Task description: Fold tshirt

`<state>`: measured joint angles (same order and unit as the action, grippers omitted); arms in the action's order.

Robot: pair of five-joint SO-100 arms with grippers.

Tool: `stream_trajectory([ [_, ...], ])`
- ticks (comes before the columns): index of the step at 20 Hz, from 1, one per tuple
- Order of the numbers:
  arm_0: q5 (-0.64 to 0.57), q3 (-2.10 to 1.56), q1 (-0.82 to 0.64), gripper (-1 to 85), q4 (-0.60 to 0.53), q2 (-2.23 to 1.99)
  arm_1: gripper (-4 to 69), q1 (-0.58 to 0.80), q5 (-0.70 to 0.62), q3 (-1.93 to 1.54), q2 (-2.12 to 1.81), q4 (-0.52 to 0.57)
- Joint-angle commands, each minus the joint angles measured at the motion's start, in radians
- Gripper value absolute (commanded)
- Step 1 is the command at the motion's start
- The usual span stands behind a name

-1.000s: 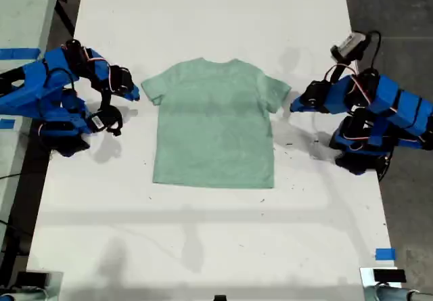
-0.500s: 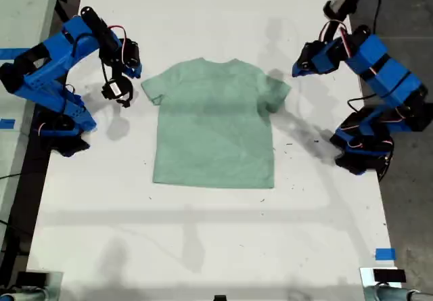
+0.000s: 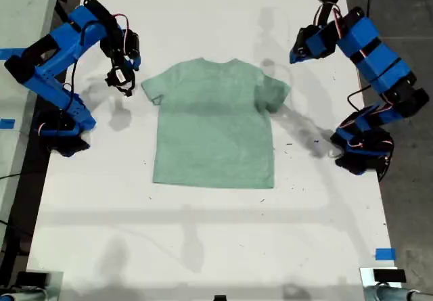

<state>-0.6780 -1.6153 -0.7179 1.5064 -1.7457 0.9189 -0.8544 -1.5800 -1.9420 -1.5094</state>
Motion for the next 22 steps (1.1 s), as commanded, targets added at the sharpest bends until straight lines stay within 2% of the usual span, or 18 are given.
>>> stream_trajectory([
  [1, -0.003, 0.060, 0.000, 0.0, 0.003, -0.003, 18.6, 0.014, -0.048, -0.003, -0.012, 0.037],
  [2, -0.003, 0.060, 0.000, 0.0, 0.002, -0.002, 25.6, 0.017, -0.071, -0.044, -0.021, 0.069],
  [3, -0.003, 0.060, 0.000, 0.0, 0.000, 0.000, 29.1, 0.023, -0.087, -0.089, -0.023, 0.103],
  [10, -0.005, 0.060, 0.005, 0.0, -0.014, 0.028, 28.7, 0.074, -0.164, -0.423, 0.015, 0.400],
  [17, -0.005, 0.060, 0.009, 0.0, -0.028, 0.040, 28.4, 0.115, -0.245, -0.499, 0.267, 0.640],
  [19, -0.005, 0.060, 0.011, 0.0, -0.031, 0.041, 24.9, 0.120, -0.253, -0.446, 0.387, 0.653],
  [20, -0.005, 0.060, 0.011, 0.0, -0.031, 0.041, 22.1, 0.115, -0.259, -0.397, 0.436, 0.621],
  [22, -0.005, 0.060, 0.012, 0.0, -0.031, 0.041, 10.7, 0.107, -0.282, -0.362, 0.466, 0.612],
])
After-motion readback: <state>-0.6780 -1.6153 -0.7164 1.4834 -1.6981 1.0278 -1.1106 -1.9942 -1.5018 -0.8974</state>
